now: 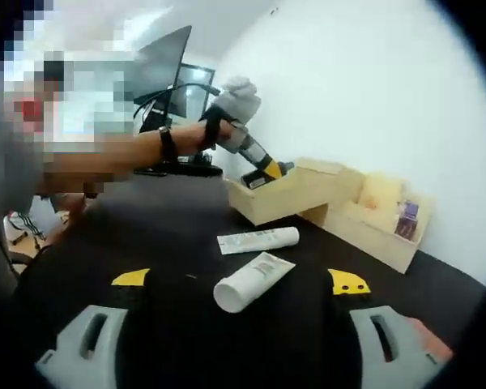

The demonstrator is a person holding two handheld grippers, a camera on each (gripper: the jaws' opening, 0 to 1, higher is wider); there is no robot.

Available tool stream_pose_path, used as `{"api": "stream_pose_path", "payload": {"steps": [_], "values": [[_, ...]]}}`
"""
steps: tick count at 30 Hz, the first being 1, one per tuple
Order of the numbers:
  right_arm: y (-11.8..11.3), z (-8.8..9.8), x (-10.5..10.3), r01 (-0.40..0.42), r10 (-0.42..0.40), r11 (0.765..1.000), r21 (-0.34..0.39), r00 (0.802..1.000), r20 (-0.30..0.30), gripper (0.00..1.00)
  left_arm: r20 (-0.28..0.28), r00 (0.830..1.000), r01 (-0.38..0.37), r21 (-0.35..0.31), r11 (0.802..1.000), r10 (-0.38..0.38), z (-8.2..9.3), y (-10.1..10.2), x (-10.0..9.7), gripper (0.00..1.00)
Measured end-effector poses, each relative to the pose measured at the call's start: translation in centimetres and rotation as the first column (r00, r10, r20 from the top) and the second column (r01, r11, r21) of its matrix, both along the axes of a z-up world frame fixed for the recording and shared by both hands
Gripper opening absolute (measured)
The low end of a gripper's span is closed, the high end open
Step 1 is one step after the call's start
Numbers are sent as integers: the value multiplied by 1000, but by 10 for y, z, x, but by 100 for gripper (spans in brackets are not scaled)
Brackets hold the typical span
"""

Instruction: Open the drawer, pick up the cosmetic bottles from the table one by one, place them into the drawer, release the gripper, close the drawer, and move the gripper away

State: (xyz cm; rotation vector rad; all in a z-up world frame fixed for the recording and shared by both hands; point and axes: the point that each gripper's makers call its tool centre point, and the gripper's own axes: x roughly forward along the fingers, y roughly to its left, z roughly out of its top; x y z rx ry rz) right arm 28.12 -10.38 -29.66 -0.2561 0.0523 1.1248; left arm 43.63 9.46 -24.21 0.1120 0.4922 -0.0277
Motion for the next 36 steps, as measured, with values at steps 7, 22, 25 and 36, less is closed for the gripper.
{"api": "stream_pose_path", "payload": {"steps": [7,22,25,36], "values": [[-1,-1,1,-8,8,1000,-3,1000,-8,78,-15,1000,-13,-11,1000,13,-10,0,10,16],[2,-3,0,-15,14,1000,-11,1000,-27,76,-46,999,-24,-32,999,23,-29,2,19,16],[2,-5,-1,-18,18,1000,-16,999,-32,76,-46,999,-25,-27,999,23,-30,3,20,16],[3,-7,-3,-20,19,1000,-18,999,-34,75,-45,998,-34,-5,999,34,-35,3,22,16]]}}
